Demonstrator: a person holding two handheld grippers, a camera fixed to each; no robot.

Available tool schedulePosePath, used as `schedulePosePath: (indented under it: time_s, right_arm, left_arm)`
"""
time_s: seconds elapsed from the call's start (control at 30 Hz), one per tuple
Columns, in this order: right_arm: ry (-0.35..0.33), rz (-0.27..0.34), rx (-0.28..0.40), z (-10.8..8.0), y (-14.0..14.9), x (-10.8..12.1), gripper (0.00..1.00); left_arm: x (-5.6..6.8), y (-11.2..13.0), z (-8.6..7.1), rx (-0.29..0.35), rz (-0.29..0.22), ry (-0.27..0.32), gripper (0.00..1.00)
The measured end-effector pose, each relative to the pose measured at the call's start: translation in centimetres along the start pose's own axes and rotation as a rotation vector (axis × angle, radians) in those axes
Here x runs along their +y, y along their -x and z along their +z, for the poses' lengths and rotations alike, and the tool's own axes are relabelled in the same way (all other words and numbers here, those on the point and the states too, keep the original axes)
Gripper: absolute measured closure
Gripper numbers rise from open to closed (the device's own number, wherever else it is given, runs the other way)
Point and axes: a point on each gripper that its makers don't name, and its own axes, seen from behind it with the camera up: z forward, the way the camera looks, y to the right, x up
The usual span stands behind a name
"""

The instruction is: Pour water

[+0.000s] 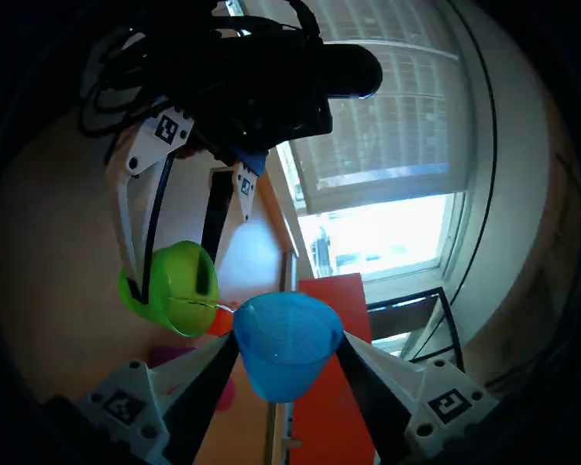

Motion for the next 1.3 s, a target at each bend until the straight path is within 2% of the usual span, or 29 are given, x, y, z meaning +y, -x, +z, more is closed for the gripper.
schedulePosePath:
  time_s: [1.3]
  right_arm:
    - [-0.007,-0.081,-0.006,-1.5,-1.7,-1.3,0.09]
  left_arm:
    - [-0.2,0.2,0.1,-0.002,-0.006,-0.007,0.14]
